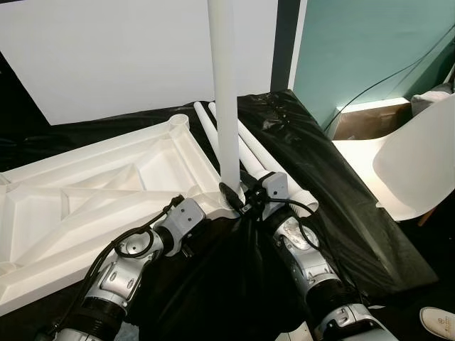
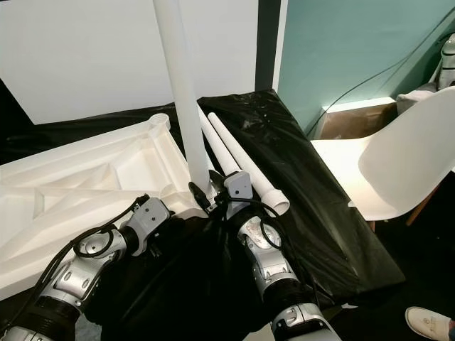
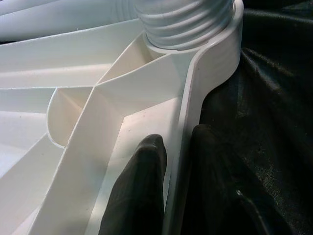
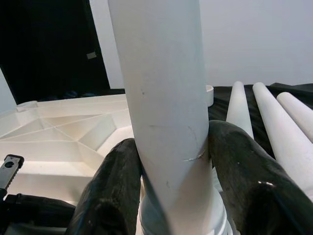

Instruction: Building children table

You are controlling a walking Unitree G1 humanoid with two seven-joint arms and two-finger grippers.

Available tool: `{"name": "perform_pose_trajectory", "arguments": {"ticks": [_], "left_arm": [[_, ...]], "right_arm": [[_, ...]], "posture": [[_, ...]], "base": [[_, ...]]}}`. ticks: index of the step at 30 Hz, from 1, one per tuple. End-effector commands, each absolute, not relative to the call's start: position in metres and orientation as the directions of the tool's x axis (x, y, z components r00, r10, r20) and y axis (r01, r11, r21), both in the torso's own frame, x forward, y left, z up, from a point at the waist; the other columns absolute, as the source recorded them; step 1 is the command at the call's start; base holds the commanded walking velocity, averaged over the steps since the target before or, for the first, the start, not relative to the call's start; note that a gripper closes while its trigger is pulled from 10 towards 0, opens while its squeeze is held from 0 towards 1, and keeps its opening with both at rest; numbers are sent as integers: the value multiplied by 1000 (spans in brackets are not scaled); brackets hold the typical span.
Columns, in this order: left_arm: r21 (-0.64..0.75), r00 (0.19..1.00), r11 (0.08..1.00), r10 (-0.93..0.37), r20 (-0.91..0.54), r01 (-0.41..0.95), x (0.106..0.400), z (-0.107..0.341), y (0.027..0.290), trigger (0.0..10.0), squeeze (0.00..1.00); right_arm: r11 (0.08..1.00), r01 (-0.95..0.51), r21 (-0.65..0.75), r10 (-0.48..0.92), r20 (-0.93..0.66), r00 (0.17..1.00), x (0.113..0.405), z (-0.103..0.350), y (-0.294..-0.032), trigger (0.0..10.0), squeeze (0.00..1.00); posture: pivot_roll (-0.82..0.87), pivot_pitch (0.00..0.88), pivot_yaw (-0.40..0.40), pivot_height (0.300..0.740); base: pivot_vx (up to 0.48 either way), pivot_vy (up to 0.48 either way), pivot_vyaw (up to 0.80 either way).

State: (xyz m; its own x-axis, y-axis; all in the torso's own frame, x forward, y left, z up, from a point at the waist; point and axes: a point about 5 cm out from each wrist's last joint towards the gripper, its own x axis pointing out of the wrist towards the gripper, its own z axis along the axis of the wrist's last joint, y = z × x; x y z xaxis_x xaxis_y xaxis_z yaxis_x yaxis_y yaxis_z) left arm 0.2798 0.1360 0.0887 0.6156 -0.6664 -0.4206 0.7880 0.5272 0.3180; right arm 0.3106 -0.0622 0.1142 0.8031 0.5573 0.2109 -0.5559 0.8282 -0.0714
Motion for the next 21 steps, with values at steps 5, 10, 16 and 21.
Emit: {"name": "perform_pose_trajectory", "arguments": {"ticks": [5,10,16,21], "left_arm": [[239,483,423,-710,-512,874,260,65,127,10000,0],[237,482,422,-711,-511,875,260,65,126,10000,0],[237,484,425,-709,-513,874,260,65,127,10000,0],[241,487,426,-710,-509,872,263,67,126,10000,0]], "right_arm": [[850,-524,-53,526,138,839,318,108,-74,10000,75],[752,-654,-78,658,122,743,312,108,-64,10000,1000],[618,-766,-180,784,67,617,322,119,-77,10000,0],[489,-832,-263,857,-35,515,328,125,-97,10000,0]], "posture": [[42,0,33,740],[43,0,32,740],[45,0,30,740],[45,0,24,740]], "base": [[0,0,0],[0,0,0],[0,0,0],[0,0,0]]}}
